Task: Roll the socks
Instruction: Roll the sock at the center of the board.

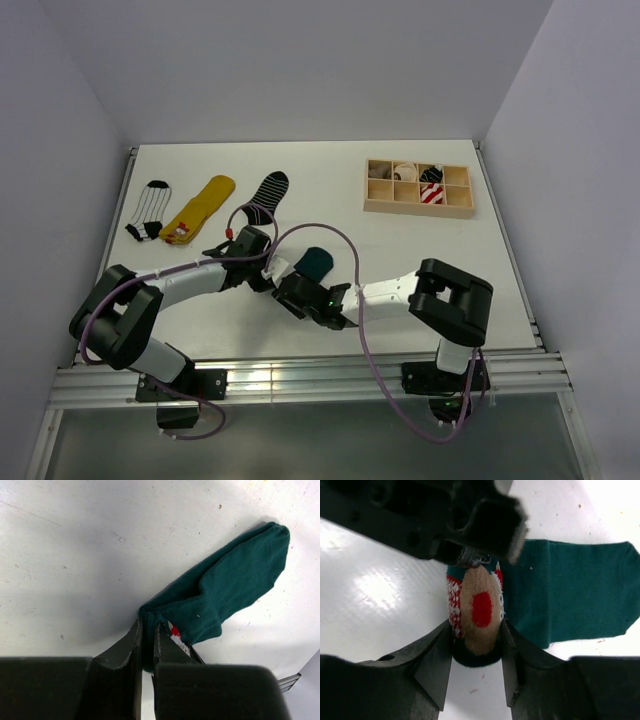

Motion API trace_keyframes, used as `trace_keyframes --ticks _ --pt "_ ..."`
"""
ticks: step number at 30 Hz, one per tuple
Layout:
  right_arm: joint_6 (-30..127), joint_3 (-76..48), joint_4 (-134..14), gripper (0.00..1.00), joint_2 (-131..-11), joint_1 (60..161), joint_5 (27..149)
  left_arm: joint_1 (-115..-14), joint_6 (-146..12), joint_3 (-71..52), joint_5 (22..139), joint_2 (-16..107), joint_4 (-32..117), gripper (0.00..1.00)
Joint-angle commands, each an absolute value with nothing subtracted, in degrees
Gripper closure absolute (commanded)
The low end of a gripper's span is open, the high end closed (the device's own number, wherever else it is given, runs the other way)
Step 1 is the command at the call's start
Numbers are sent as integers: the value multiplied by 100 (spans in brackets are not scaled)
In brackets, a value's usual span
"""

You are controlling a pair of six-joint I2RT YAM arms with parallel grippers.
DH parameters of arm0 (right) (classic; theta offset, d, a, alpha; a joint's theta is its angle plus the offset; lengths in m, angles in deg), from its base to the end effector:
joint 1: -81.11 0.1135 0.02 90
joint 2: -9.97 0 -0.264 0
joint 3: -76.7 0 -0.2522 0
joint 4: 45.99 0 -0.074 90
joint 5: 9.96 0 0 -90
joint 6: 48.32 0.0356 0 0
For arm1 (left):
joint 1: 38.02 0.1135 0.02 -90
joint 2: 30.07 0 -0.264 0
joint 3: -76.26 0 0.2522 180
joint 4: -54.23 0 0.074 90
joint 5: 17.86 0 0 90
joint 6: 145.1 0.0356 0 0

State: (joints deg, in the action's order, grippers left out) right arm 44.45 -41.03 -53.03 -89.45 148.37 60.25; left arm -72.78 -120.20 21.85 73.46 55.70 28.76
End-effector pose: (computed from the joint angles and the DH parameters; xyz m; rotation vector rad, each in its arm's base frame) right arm 0.1430 0.3101 0.1467 -1.0793 2.0273 0.2281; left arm 0.2262 -0.1579 0.1538 -0.7015 2.6229 -0.6389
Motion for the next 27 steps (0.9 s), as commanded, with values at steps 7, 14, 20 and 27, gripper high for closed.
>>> trace_keyframes --ticks 7,14,20,27 --pt "4405 -3830 -5263 93 -9437 14808 5367 -7265 -11681 2066 7600 5553 2931 98" --pt "4572 -4084 -5298 100 -8918 14457 6518 -7221 -11592 2110 7592 5430 2992 90" --pt "4713 -4076 -5465 100 -8540 14053 7976 -7185 -11610 2083 7390 5176 2922 69" --pt "5204 -3892 -5597 100 -8671 13175 10173 -7141 -12074 2408 6898 4315 2931 26"
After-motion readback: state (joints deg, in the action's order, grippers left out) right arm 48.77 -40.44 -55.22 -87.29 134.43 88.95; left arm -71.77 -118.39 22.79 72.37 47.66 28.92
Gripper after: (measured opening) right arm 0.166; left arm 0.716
